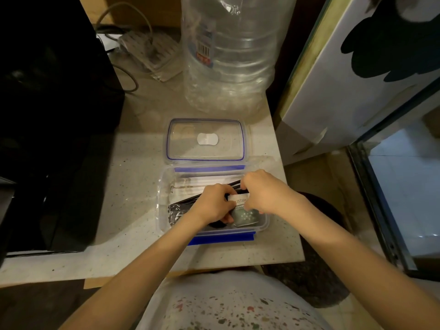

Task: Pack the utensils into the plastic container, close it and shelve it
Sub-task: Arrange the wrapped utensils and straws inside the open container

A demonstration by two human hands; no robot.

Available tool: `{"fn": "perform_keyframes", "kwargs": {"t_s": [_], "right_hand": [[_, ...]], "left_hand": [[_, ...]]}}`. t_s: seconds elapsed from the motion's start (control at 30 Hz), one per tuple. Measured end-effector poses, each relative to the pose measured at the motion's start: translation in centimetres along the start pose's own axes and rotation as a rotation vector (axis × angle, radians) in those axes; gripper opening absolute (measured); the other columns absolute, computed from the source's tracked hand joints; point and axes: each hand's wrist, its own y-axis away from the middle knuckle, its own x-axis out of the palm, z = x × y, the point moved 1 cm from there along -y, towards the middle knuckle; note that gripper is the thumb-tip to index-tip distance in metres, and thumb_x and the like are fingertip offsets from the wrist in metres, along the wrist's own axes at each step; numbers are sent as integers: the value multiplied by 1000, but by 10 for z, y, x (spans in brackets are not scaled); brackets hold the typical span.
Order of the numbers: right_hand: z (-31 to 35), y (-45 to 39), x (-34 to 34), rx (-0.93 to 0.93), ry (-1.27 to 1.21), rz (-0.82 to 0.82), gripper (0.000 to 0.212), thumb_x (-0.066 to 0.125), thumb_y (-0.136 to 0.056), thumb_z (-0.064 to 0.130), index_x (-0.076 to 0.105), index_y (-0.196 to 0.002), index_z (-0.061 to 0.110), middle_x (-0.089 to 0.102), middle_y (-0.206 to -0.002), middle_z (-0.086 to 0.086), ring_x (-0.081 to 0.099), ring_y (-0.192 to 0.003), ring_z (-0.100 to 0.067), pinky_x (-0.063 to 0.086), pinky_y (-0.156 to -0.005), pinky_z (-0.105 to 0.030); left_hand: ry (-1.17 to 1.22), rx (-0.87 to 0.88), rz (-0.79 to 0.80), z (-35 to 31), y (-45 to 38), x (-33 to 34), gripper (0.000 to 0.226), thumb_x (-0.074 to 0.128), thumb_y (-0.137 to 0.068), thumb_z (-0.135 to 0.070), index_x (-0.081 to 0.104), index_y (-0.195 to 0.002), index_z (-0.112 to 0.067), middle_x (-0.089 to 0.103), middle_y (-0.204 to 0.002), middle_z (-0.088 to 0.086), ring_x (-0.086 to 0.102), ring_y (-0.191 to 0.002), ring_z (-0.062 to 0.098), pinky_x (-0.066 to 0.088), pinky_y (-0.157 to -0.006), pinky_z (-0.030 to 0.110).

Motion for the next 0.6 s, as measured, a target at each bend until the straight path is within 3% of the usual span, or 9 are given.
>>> {"fn": "perform_keyframes", "kwargs": {"t_s": [0.07,0.13,0.2,0.3,0.43,0.6], "right_hand": [[2,6,0,-57,101,-36,24,68,-81,13,47,-70,14,47,-70,0,46,-60,-15,31,-47,-23],[4,11,0,-125,191,-46,15,68,-81,18,53,-85,14,52,-80,0,49,-71,-17,35,-56,-25],[6,14,4,-185,263,-21,14,64,-83,17,51,-88,15,53,-87,-4,49,-74,-18,38,-62,-29],[4,14,9,-248,326,-29,11,61,-83,16,56,-92,12,57,-88,-5,50,-73,-18,37,-62,-29],[2,12,17,-290,375,-72,18,59,-86,16,60,-103,10,65,-99,-8,60,-81,-22,37,-61,-29],[-1,14,14,-310,373,-50,16,59,-84,14,61,-99,10,65,-97,-9,57,-77,-21,41,-62,-30]], "left_hand": [[-84,42,-46,-2,0,1,24,55,-90,-9,60,-114,-8,61,-57,-2,59,-37,1,49,-48,10],[-198,92,-114,-2,-1,3,30,60,-87,-13,60,-116,-9,72,-78,8,69,-62,14,49,-59,13],[-264,103,-147,-1,-1,4,34,64,-85,-16,59,-118,-9,72,-98,14,69,-82,24,54,-77,24],[-280,101,-123,0,2,1,39,67,-82,-17,57,-119,-8,72,-97,15,68,-85,25,55,-83,34],[-222,81,4,3,8,-6,52,72,-77,-12,54,-125,-8,72,-98,12,67,-88,21,54,-83,31],[-224,79,88,5,12,-4,62,74,-73,-6,49,-130,-11,68,-100,10,64,-89,20,56,-86,34]]}}
